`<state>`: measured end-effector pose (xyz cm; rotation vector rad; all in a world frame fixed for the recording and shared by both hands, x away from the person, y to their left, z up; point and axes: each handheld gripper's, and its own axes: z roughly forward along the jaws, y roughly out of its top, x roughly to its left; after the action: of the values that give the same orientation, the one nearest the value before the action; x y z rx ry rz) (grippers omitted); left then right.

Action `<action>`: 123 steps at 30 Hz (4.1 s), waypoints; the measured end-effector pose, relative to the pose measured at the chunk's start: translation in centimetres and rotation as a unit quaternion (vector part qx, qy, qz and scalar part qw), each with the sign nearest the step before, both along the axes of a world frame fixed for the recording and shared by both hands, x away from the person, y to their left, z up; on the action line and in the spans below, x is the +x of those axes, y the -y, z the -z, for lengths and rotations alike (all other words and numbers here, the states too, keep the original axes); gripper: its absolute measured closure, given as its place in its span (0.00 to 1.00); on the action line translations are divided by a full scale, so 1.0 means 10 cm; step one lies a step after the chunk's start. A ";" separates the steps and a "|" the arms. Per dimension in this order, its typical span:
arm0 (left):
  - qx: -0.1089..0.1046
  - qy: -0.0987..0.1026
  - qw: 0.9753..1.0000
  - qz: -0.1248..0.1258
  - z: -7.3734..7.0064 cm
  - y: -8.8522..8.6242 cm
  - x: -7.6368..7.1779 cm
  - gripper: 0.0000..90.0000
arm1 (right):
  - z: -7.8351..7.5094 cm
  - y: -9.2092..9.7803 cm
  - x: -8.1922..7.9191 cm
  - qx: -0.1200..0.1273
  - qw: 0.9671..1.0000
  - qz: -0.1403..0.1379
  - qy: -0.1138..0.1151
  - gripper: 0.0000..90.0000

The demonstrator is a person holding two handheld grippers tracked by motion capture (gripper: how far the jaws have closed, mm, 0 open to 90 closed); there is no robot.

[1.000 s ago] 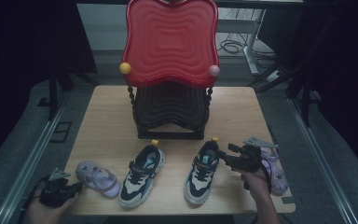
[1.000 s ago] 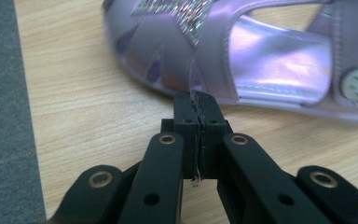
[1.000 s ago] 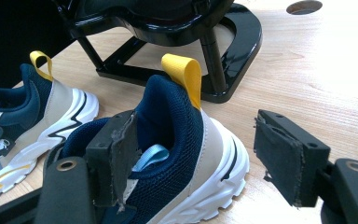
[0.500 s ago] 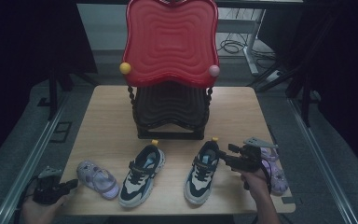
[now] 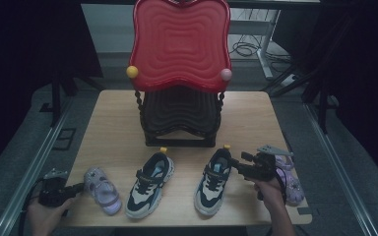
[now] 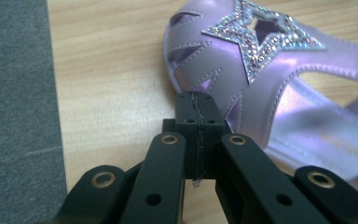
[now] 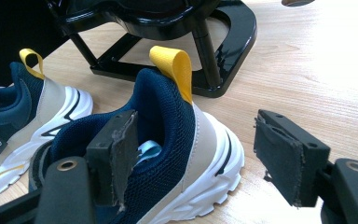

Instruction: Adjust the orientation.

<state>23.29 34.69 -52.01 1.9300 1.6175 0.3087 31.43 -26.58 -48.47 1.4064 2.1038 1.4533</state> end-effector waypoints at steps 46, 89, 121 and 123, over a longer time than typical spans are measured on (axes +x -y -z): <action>-0.017 0.036 0.999 0.030 -0.26 0.12 0.47 0.76 | 0.03 0.01 0.01 -0.005 1.000 0.006 -0.005 0.34; -0.026 0.133 0.985 0.103 -0.86 0.82 0.21 0.46 | -0.13 0.13 -0.12 -0.048 0.998 -0.009 0.041 0.35; 0.013 0.092 0.983 0.160 -0.82 1.13 0.17 0.45 | -0.16 1.07 -0.55 -0.120 0.991 0.037 0.037 0.97; 0.015 0.088 0.984 0.156 -0.78 1.11 0.20 0.45 | -0.17 1.17 -0.57 -0.117 0.991 0.049 0.033 0.99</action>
<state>25.34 23.60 -44.19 2.0771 1.1833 0.3636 25.72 -38.29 -46.78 1.3329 2.0545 1.1568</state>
